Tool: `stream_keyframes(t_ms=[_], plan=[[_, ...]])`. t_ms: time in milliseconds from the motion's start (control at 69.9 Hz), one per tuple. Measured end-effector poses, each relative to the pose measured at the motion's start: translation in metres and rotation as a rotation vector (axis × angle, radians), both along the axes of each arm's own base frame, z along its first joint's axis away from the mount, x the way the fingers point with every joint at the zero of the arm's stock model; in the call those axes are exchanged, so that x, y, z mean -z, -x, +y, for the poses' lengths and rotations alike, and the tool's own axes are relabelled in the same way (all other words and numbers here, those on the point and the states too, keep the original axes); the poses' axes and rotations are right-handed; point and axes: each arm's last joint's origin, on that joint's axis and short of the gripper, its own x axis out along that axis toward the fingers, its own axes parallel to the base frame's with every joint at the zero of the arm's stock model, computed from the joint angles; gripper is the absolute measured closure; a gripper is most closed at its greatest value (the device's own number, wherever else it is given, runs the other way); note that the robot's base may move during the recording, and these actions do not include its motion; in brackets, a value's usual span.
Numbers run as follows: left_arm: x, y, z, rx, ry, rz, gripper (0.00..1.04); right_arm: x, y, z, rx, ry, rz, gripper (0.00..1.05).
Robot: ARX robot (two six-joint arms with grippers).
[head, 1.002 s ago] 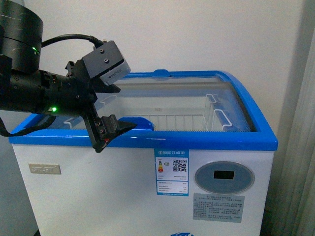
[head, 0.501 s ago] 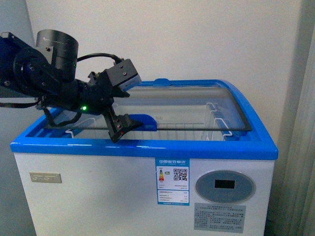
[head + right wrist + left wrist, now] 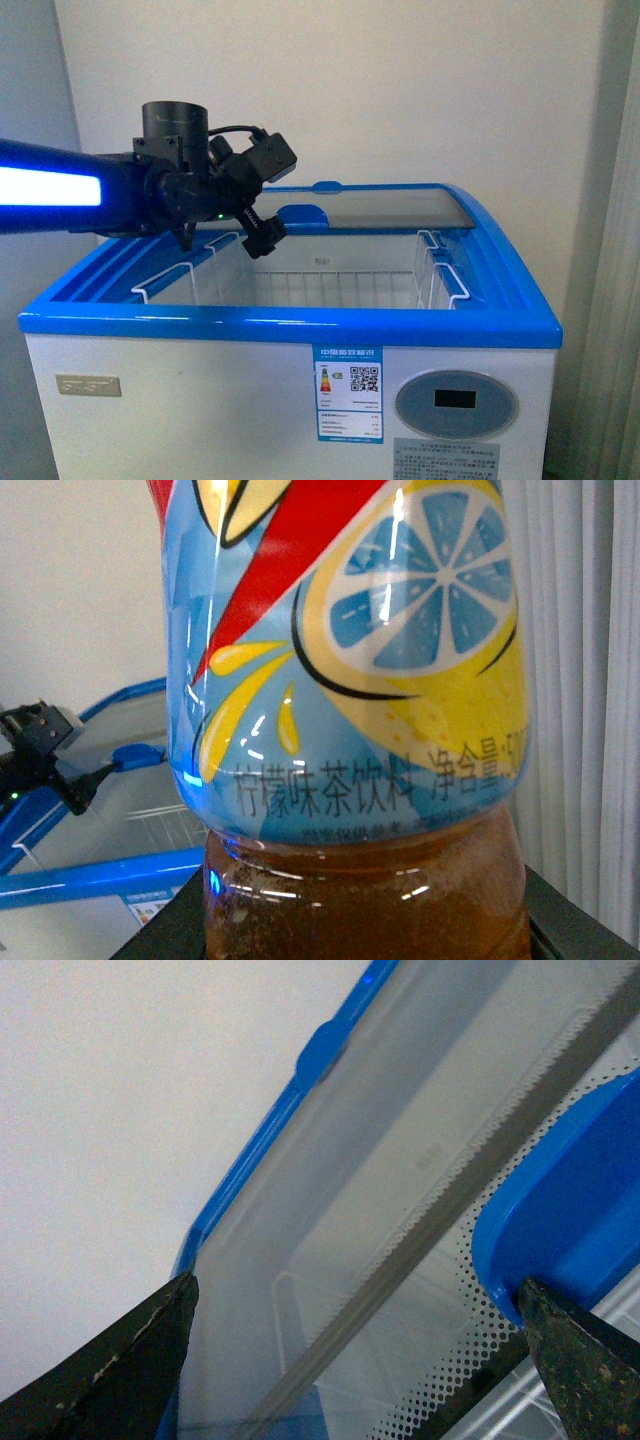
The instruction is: Put drink in fridge
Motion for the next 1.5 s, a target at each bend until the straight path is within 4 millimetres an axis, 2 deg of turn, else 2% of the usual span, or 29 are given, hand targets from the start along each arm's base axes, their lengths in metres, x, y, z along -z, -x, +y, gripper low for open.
stream_keyframes(t_ms=[115, 200, 229, 286, 344, 386, 444, 487, 501, 530, 544, 573, 630, 673, 716, 730, 773, 802, 844, 902, 973, 1073, 1102, 1188, 1331, 1403, 1503], plan=[[0.005, 0.0, -0.005, -0.062, 0.087, -0.035, 0.08, 0.0, 0.0, 0.0, 0.0, 0.0, 0.0, 0.6], [0.006, 0.009, -0.003, -0.156, 0.231, -0.01, 0.08, 0.0, 0.0, 0.0, -0.001, 0.0, 0.0, 0.6], [0.004, 0.014, 0.001, -0.21, 0.278, 0.013, 0.08, 0.0, 0.0, 0.0, -0.002, 0.0, 0.0, 0.6], [-0.016, 0.038, 0.029, -0.275, 0.426, 0.076, 0.08, 0.0, 0.0, 0.0, 0.005, -0.001, 0.0, 0.6], [-0.037, 0.067, 0.053, -0.305, 0.566, 0.119, 0.08, 0.0, 0.0, 0.0, 0.004, -0.001, 0.0, 0.6], [-0.055, 0.103, 0.076, -0.307, 0.674, 0.153, 0.08, 0.0, 0.0, 0.0, -0.002, 0.0, 0.0, 0.6], [-0.062, 0.137, 0.09, -0.29, 0.766, 0.177, 0.08, 0.0, 0.0, 0.0, -0.002, 0.0, 0.0, 0.6], [-0.063, 0.155, 0.095, -0.271, 0.804, 0.195, 0.08, 0.0, 0.0, 0.0, -0.003, 0.0, 0.0, 0.6], [-0.062, 0.167, 0.097, -0.259, 0.817, 0.21, 0.08, 0.0, 0.0, 0.0, -0.003, 0.0, 0.0, 0.6], [-0.06, 0.179, 0.099, -0.258, 0.83, 0.22, 0.09, 0.0, 0.0, 0.0, -0.003, 0.0, 0.0, 0.6], [-0.058, 0.191, 0.101, -0.266, 0.843, 0.202, 0.11, 0.0, 0.0, 0.0, -0.003, 0.0, 0.0, 0.6], [-0.056, 0.204, 0.102, -0.273, 0.863, 0.172, 0.15, 0.0, 0.0, 0.0, -0.002, 0.0, 0.0, 0.6], [-0.04, 0.26, 0.112, -0.245, 0.9, 0.091, 0.29, 0.0, 0.0, 0.0, -0.002, 0.0, 0.0, 0.6], [-0.03, 0.291, 0.116, -0.25, 0.91, 0.076, 0.36, 0.001, -0.001, 0.0, -0.009, 0.009, 0.013, 0.6], [-0.02, 0.315, 0.118, -0.261, 0.914, 0.085, 0.41, -0.001, -0.004, -0.002, -0.048, 0.044, 0.114, 0.6], [-0.013, 0.33, 0.12, -0.272, 0.915, 0.088, 0.45, -0.005, -0.005, -0.003, -0.087, 0.063, 0.197, 0.6], [-0.002, 0.351, 0.121, -0.283, 0.92, 0.094, 0.5, -0.011, -0.008, -0.004, -0.149, 0.117, 0.316, 0.6], [0.013, 0.372, 0.121, -0.286, 0.921, 0.104, 0.57, -0.018, -0.017, -0.005, -0.245, 0.16, 0.45, 0.6], [0.025, 0.387, 0.121, -0.287, 0.92, 0.115, 0.64, -0.021, -0.029, -0.003, -0.377, 0.247, 0.532, 0.6], [0.034, 0.396, 0.121, -0.29, 0.919, 0.125, 0.71, -0.021, -0.046, -0.001, -0.464, 0.345, 0.569, 0.6], [0.047, 0.404, 0.121, -0.303, 0.916, 0.149, 0.84, -0.023, -0.078, 0.004, -0.551, 0.527, 0.579, 0.6], [0.054, 0.413, 0.121, -0.304, 0.917, 0.149, 0.98, -0.027, -0.116, 0.009, -0.574, 0.701, 0.595, 0.6], [0.055, 0.416, 0.121, -0.299, 0.923, 0.143, 1.02, -0.031, -0.133, 0.013, -0.588, 0.778, 0.591, 0.6], [0.06, 0.426, 0.121, -0.294, 0.923, 0.135, 1.02, -0.044, -0.179, 0.035, -0.647, 1.085, 0.533, 0.6], [0.067, 0.436, 0.121, -0.298, 0.923, 0.139, 1.02, -0.047, -0.224, 0.061, -0.69, 1.362, 0.428, 0.6], [0.07, 0.44, 0.121, -0.298, 0.923, 0.14, 1.02, -0.041, -0.246, 0.075, -0.69, 1.468, 0.409, 0.6], [0.075, 0.449, 0.121, -0.298, 0.923, 0.14, 1.02, -0.02, -0.283, 0.088, -0.66, 1.57, 0.443, 0.6]])
